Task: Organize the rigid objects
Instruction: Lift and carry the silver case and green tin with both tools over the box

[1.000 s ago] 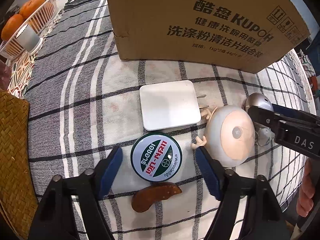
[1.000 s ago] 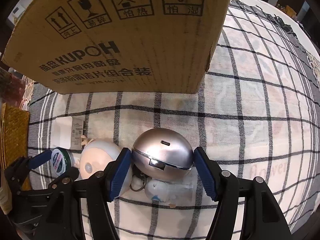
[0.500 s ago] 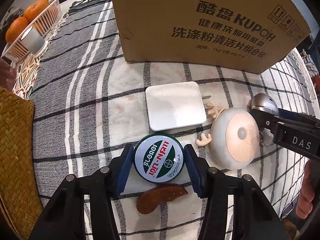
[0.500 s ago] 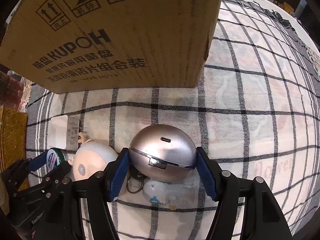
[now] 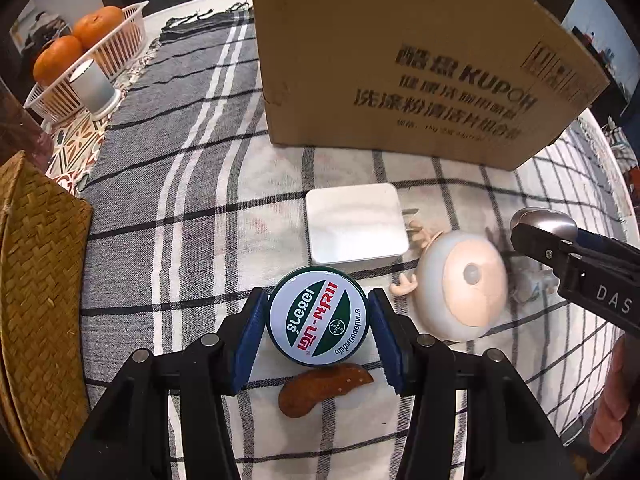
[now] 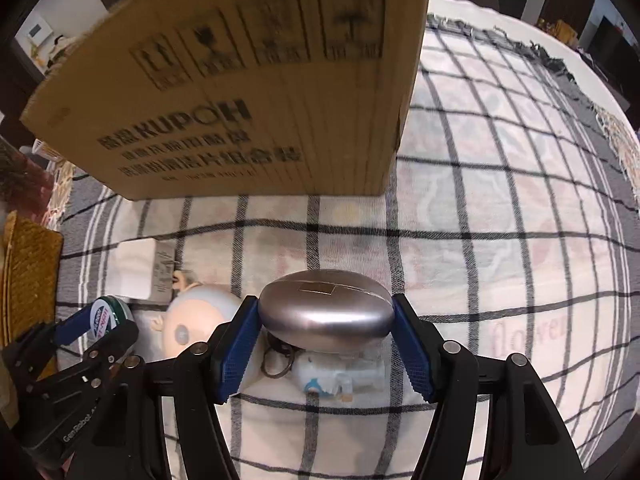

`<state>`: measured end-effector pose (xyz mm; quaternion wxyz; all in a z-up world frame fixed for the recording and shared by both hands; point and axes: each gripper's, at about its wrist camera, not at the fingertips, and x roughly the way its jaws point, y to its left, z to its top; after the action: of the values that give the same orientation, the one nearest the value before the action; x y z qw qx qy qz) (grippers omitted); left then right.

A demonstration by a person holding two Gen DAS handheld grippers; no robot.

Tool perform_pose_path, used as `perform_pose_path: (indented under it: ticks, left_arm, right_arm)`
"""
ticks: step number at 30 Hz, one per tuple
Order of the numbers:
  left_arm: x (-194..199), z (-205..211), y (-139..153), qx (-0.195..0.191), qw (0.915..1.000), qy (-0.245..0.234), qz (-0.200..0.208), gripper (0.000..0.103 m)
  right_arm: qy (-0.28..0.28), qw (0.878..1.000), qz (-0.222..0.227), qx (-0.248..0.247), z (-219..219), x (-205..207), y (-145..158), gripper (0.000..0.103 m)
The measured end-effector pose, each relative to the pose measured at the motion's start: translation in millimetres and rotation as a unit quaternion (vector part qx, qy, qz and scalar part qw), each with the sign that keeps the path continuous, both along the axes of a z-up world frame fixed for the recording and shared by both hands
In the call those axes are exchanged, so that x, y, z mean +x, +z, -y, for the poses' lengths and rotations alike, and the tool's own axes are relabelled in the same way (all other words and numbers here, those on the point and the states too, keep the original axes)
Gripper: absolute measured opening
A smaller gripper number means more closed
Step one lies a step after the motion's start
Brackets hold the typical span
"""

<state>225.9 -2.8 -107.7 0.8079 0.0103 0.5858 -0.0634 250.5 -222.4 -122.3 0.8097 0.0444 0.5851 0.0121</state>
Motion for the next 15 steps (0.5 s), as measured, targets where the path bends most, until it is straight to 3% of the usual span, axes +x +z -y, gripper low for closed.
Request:
perform_pose_path:
  ticks: [15]
  left_arm:
    - [-7.3, 6.6, 72.3, -0.003, 0.9947, -0.008, 0.102, 0.051]
  right_arm:
    - [0.004, 0.996, 0.082, 0.018, -17.9, -29.1, 68.8, 0.066]
